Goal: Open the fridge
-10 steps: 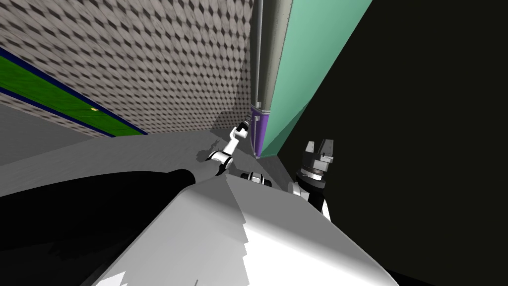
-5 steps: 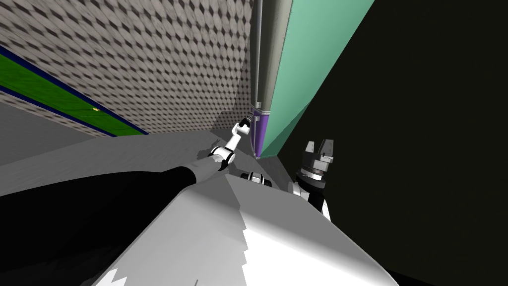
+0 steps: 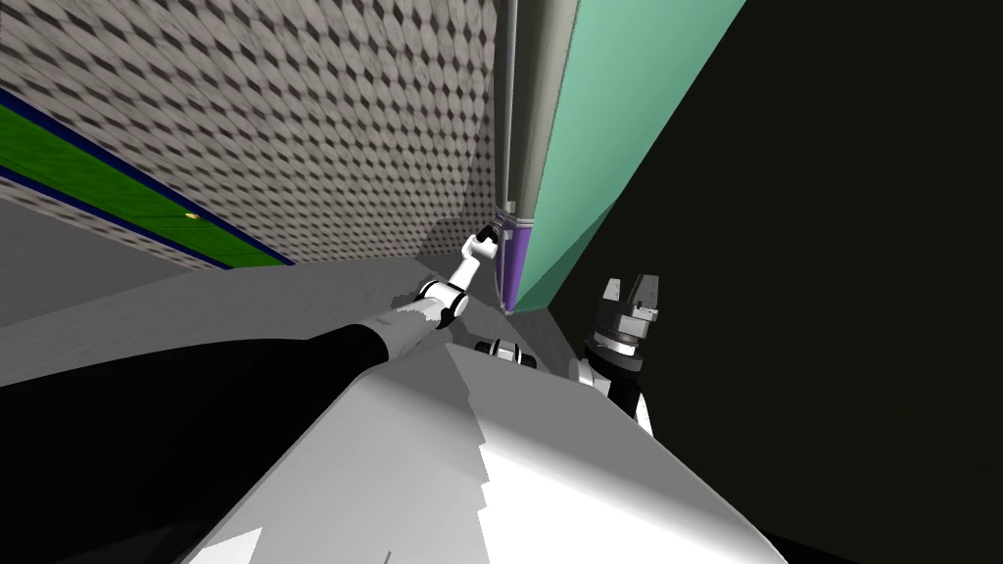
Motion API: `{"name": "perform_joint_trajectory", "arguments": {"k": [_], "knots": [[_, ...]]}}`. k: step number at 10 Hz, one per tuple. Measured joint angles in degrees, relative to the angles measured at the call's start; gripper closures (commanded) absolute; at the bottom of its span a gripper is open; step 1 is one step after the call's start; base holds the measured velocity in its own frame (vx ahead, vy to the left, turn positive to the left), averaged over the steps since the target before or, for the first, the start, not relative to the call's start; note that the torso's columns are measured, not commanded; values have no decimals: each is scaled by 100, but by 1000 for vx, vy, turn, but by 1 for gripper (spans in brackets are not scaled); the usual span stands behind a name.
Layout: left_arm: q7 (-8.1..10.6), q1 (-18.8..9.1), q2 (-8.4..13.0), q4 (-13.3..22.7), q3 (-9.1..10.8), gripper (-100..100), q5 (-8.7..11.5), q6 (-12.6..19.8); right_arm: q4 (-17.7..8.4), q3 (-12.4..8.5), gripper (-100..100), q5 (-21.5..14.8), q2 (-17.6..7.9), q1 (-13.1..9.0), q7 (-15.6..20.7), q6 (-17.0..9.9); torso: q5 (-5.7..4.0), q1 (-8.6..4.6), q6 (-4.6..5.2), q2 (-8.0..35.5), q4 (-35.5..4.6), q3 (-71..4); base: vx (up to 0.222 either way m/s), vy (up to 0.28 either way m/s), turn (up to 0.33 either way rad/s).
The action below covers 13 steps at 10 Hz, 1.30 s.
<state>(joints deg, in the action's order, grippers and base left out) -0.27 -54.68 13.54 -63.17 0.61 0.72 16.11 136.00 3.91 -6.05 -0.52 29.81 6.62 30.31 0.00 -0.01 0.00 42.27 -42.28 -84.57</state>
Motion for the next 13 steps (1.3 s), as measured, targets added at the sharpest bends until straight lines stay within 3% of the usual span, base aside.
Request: {"name": "perform_joint_trajectory", "arguments": {"k": [9, 11, 12, 13], "knots": [[-457, -1266, -36, 1096, 118, -100, -358, 670, 0, 0, 0, 0, 0, 0, 0, 0, 0, 2, 0, 6, -2, 3, 41, -10, 18], [-520, -1361, -37, 1185, 116, -100, -392, 765, 0, 0, 0, 0, 0, -1, 0, 0, 1, 5, 1, -10, -2, -9, 3, -2, 1], [-519, -1360, -37, 1184, 116, 100, -392, 763, 0, 0, 0, 0, 0, -1, 0, 0, 1, 5, 0, -5, 0, -5, 0, 0, 0], [-519, -1375, -40, 1172, 114, 100, -392, 754, 0, 0, 0, 0, 0, -1, 0, 0, 5, 8, -5, -11, 13, -9, 12, 190, -85]]}}
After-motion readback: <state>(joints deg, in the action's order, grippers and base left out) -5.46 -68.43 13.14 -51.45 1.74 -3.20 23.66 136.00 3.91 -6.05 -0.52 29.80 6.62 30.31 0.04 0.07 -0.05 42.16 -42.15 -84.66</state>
